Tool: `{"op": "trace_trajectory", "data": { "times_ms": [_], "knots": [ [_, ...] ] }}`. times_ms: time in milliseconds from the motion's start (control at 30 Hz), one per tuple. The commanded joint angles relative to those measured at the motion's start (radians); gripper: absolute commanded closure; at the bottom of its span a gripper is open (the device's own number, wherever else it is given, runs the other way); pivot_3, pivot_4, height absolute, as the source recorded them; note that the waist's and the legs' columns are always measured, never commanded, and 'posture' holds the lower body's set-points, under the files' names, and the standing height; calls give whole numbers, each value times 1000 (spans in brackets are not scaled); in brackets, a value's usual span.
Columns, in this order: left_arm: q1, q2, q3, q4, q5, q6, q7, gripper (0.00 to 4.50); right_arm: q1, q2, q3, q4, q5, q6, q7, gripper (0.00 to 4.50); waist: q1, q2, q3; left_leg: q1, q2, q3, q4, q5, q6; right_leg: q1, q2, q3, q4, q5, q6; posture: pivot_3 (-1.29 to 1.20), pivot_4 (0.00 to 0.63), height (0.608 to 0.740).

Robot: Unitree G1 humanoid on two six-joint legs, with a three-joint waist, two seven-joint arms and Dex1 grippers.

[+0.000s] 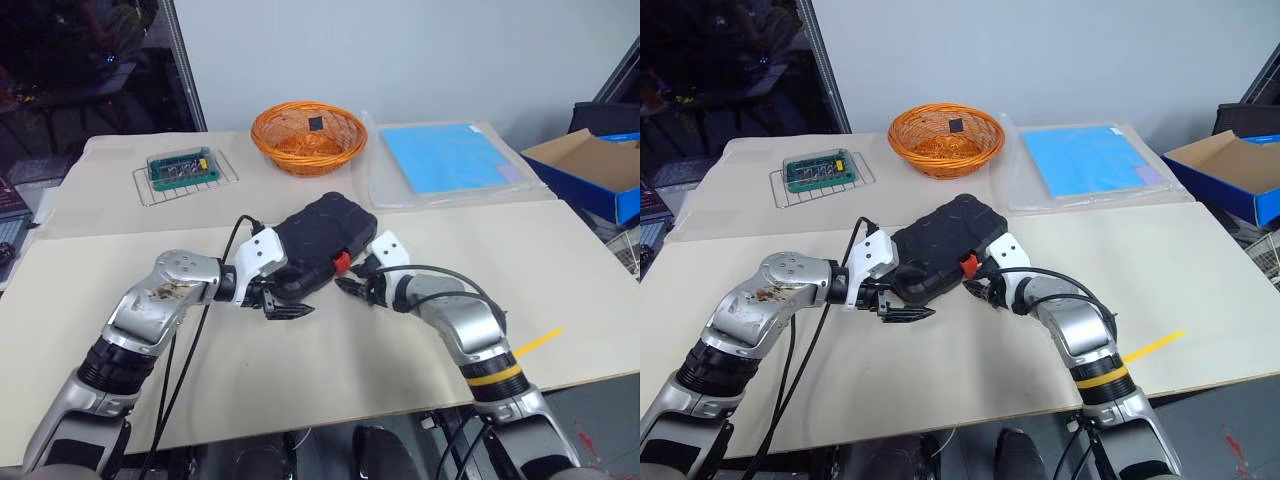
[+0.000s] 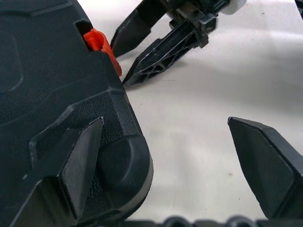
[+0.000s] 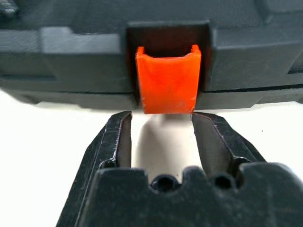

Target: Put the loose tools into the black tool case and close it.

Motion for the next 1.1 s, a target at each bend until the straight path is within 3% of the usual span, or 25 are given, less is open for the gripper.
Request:
{"op": "trace_trajectory", "data": {
  "times_ms": [33,67,300,600,867,1100],
  "knots": [
    [32,1,-46,47,30,35,5,0,36,-10,-81,-118,67,48,3,2080,1,0,0,0,0,0,0,0,0,0,0,0,0,0,0,0,150,740],
    [32,0,-46,48,31,34,5,0,45,-6,-95,-130,78,48,-1,2080,1,0,0,0,0,0,0,0,0,0,0,0,0,0,0,0,150,740],
    [23,-1,-47,65,41,21,3,0,45,79,-148,-118,129,14,-46,4447,1,0,0,1,0,0,0,-1,-3,1,0,0,0,-1,-1,0,150,740],
    [30,2,-48,52,44,24,9,0,-38,133,-48,52,43,-86,-55,4494,-6,0,-1,1,0,0,0,-1,-2,0,0,0,0,-1,-1,0,150,740],
    [42,5,-42,44,42,32,15,0,20,122,-104,-55,97,-84,-19,4494,-5,0,-1,1,1,0,0,-1,-3,0,0,1,0,-1,-1,0,150,740],
    [46,1,-44,48,47,23,20,0,-17,148,-122,0,107,-138,-29,4494,-4,0,-1,1,1,0,-1,-1,-2,0,0,1,0,-1,-1,0,150,740]
  ]
}}
